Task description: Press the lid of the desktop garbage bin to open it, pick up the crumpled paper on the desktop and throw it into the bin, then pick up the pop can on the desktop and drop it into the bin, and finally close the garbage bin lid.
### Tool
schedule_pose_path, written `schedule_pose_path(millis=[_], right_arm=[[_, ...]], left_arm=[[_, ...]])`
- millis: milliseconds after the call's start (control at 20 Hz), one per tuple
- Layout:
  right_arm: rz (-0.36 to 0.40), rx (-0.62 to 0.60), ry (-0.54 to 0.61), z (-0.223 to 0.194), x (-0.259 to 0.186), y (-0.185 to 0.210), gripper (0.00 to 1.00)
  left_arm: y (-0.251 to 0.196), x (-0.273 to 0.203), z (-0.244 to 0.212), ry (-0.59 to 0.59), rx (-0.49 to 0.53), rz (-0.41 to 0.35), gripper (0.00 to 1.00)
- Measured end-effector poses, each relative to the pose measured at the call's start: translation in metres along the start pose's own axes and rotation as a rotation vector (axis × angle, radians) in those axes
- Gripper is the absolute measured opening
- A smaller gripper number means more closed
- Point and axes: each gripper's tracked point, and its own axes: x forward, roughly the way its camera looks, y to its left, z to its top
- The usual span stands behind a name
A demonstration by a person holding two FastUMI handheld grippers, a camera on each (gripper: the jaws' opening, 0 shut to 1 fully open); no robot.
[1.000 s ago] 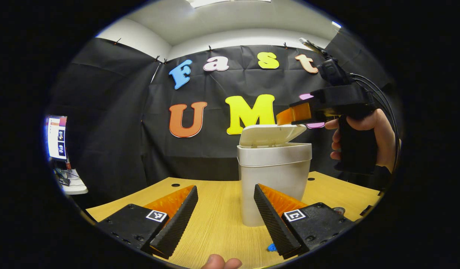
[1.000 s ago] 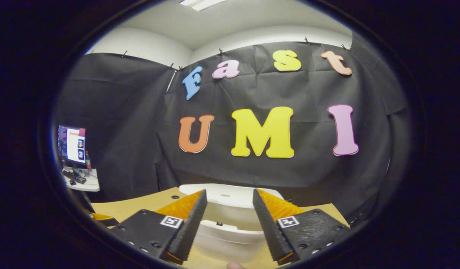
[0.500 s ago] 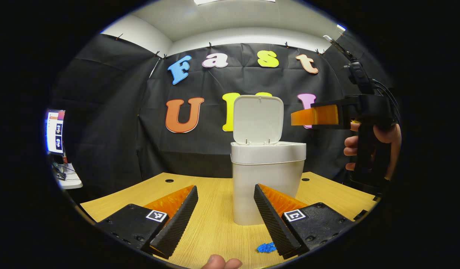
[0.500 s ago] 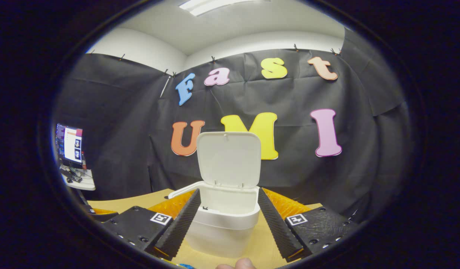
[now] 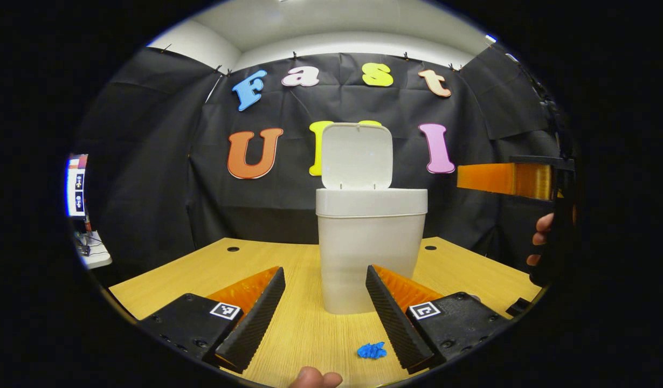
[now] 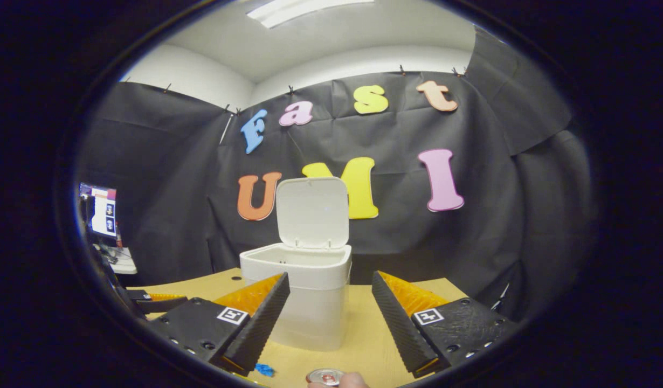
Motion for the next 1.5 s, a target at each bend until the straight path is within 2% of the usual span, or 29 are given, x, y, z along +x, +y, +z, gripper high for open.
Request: schedule_pose_path(millis=[300,450,650,850,950,1100,1300,1350,1400,1450,1500], right_arm=[[-0.104,-0.081,-0.042,-0.018,-0.039,-0.027,0.95],[-0.127,-0.115,-0.019,-0.041,-0.053,-0.037,0.95],[-0.15,-0.074,0.024,-0.065,-0.065,-0.056,0.95],[-0.143,-0.036,0.035,-0.083,-0.077,-0.065,0.97],[-0.143,-0.023,0.047,-0.093,-0.08,-0.068,0.95],[-0.099,0.003,0.068,-0.104,-0.08,-0.061,0.95],[-0.092,0.007,0.077,-0.11,-0.077,-0.064,0.95],[-0.093,0.01,0.078,-0.113,-0.077,-0.064,0.95],[-0.097,0.012,0.077,-0.115,-0.077,-0.065,0.95],[-0.099,0.015,0.076,-0.118,-0.077,-0.064,0.96],[-0.101,0.018,0.078,-0.12,-0.078,-0.064,0.95]], left_arm=[[-0.018,-0.005,-0.035,0.082,0.008,-0.033,0.98],[-0.029,-0.008,-0.067,0.161,0.011,-0.054,0.98],[-0.047,-0.012,-0.104,0.265,-0.001,-0.084,0.98],[-0.059,-0.014,-0.126,0.324,0.01,-0.098,0.98],[-0.061,-0.012,-0.137,0.366,-0.012,-0.087,0.98],[-0.062,-0.012,-0.154,0.439,-0.035,-0.077,0.98],[-0.06,-0.012,-0.173,0.528,-0.061,-0.05,0.98],[-0.057,-0.008,-0.17,0.506,-0.046,-0.051,0.97],[-0.056,-0.007,-0.172,0.505,-0.037,-0.053,0.96],[-0.056,-0.008,-0.174,0.51,-0.026,-0.04,0.87],[-0.054,-0.008,-0.173,0.498,-0.006,-0.03,0.83]])
